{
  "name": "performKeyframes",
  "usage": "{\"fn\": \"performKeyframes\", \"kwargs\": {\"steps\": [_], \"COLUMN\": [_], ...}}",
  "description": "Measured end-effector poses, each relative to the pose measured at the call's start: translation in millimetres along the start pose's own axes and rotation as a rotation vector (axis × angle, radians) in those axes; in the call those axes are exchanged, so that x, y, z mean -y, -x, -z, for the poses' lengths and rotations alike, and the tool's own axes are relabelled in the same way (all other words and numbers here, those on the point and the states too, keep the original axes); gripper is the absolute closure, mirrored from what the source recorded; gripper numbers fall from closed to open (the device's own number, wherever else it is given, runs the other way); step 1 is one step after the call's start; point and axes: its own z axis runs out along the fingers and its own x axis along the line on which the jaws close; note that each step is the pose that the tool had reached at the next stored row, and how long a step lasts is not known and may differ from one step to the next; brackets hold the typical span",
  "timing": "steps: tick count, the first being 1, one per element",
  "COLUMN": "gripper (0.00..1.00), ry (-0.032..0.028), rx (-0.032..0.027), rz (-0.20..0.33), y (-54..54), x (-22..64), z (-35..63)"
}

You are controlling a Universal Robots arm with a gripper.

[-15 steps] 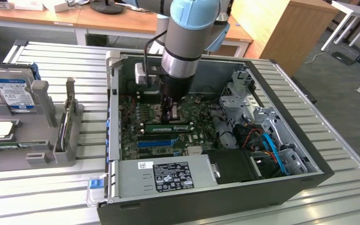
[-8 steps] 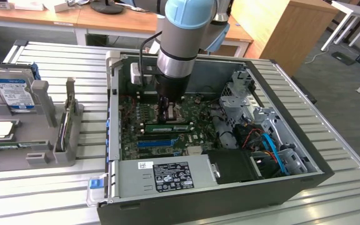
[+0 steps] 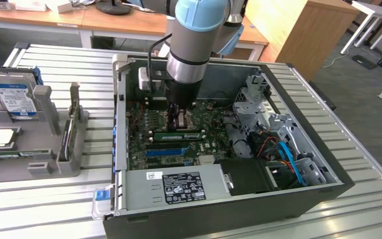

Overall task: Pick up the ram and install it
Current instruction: 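Press down the ram until it locks into place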

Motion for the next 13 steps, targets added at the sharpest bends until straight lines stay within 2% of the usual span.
{"fn": "performKeyframes", "kwargs": {"steps": [13], "gripper": [0.89], "ry": [-0.0001], "rx": [0.0000], "rz": [0.000], "y": [-0.1], "x": [-0.3], "z": [-3.1]}}
